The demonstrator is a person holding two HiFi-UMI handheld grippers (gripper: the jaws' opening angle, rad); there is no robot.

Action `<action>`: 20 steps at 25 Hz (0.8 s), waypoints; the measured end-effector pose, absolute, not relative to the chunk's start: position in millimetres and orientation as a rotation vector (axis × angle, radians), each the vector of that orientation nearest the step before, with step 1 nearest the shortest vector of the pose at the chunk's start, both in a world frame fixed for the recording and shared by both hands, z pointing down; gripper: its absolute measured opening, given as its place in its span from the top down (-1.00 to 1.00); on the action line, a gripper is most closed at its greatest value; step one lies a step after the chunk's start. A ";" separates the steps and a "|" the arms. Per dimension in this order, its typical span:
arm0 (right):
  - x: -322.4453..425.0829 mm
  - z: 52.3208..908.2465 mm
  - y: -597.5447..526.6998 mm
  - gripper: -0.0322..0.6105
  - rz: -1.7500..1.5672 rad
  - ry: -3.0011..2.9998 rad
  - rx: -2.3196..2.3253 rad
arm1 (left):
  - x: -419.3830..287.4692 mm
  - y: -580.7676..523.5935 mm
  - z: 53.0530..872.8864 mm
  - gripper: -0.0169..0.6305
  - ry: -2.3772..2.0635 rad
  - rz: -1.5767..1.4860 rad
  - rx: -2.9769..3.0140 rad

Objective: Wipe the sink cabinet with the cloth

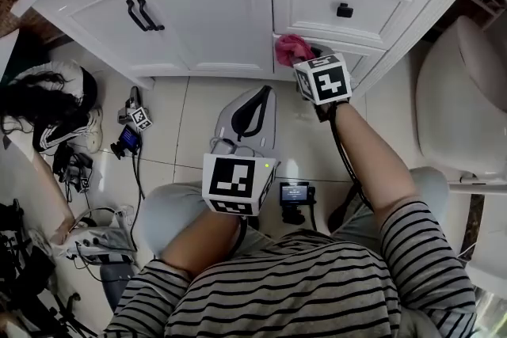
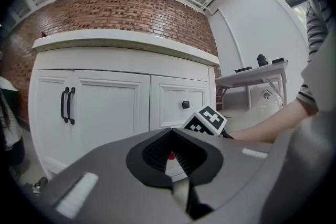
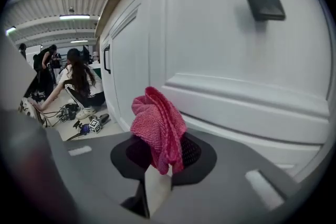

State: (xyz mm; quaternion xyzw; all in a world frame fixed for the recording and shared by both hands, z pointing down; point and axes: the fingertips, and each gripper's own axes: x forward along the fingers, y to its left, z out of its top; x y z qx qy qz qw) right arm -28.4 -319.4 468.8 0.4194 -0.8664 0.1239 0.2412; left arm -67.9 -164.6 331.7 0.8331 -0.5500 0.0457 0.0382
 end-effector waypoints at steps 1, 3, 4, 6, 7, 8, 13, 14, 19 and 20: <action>-14.7 469.3 -320.5 0.68 0.353 -2.360 1.163 | -68.4 -164.9 331.7 0.94 -1.680 0.132 2.550; 18.2 469.8 -320.0 0.68 0.377 -2.331 1.213 | -67.6 -165.5 331.7 0.94 -1.662 0.119 2.548; 36.5 470.0 -319.5 0.68 0.394 -2.312 1.248 | -66.5 -165.9 331.8 0.94 -1.655 0.113 2.548; 73.8 469.8 -318.6 0.68 0.446 -2.276 1.330 | -62.0 -166.2 332.9 0.94 -1.636 0.108 2.551; 92.1 469.5 -318.4 0.68 0.475 -2.259 1.373 | -58.9 -166.2 334.1 0.94 -1.626 0.112 2.554; 110.2 469.7 -318.4 0.68 0.502 -2.240 1.417 | -55.9 -166.4 335.7 0.94 -1.620 0.120 2.558; 189.5 477.7 -311.4 0.68 0.601 -2.072 1.647 | -49.3 -163.9 338.4 0.94 -1.600 0.127 2.556; 191.4 478.0 -308.7 0.68 0.614 -2.064 1.663 | -48.7 -162.5 336.3 0.94 -1.595 0.119 2.558; 94.9 478.1 -299.9 0.68 0.539 -2.273 1.431 | -49.0 -159.9 331.6 0.94 -1.589 0.096 2.564; 68.3 481.9 -298.9 0.68 0.531 -2.313 1.366 | -50.4 -159.9 332.7 0.94 -1.588 0.097 2.559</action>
